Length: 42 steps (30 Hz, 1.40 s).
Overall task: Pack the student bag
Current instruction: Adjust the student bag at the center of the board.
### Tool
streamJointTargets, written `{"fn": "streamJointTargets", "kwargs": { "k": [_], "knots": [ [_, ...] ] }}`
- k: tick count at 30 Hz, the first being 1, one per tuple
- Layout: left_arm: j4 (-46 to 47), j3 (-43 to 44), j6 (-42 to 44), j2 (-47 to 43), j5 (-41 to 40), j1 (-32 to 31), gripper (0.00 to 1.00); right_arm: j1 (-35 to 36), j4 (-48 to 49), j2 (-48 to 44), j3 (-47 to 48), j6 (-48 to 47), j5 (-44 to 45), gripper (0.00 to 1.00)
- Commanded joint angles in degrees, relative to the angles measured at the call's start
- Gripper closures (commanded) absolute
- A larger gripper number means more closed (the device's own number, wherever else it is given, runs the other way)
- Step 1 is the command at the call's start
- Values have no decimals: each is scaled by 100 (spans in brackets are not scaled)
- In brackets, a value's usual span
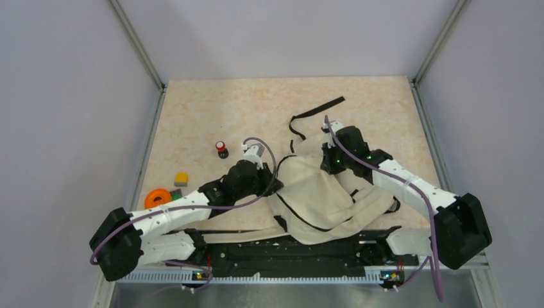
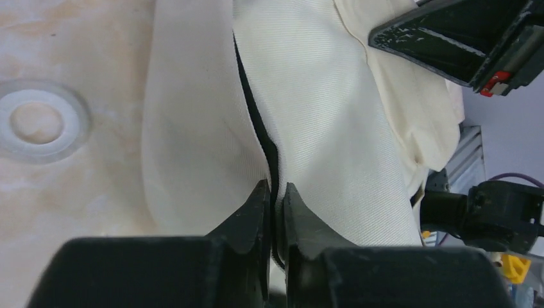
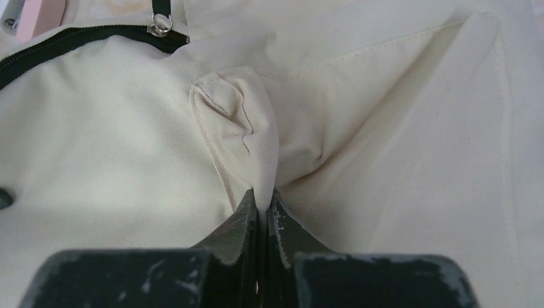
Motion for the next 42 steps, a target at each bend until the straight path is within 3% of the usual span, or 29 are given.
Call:
{"fn": "streamJointTargets", "kwargs": {
  "k": [1,6,11,21,29,35,42],
  "knots": [
    [614,650,299,250,539,-43,100,-18,344,-515,100,265,892,100],
    [145,2448,1475,709,1005,-64,100,-20,516,-1578,222,390,2048,100],
    [-383,4553,2089,1622,1723,-178,100,-24,509,-2371,520,149,3033,100],
    [-956,7299,2606,2880,2175,-232,100,-27,550,-3357,1068,-216,3759,100],
    [-1231,8617,2830,3516,2552,-220,100,-25,622,-3590,1512,-454,3833,100],
    [-1103,8580,2539,3643,2976,507,100,-23,732,-3735,1353,-407,3795,100],
    [-993,9023,2805,4028,3559,809,100,-20,723,-3873,1542,-564,4051,100]
  ]
}}
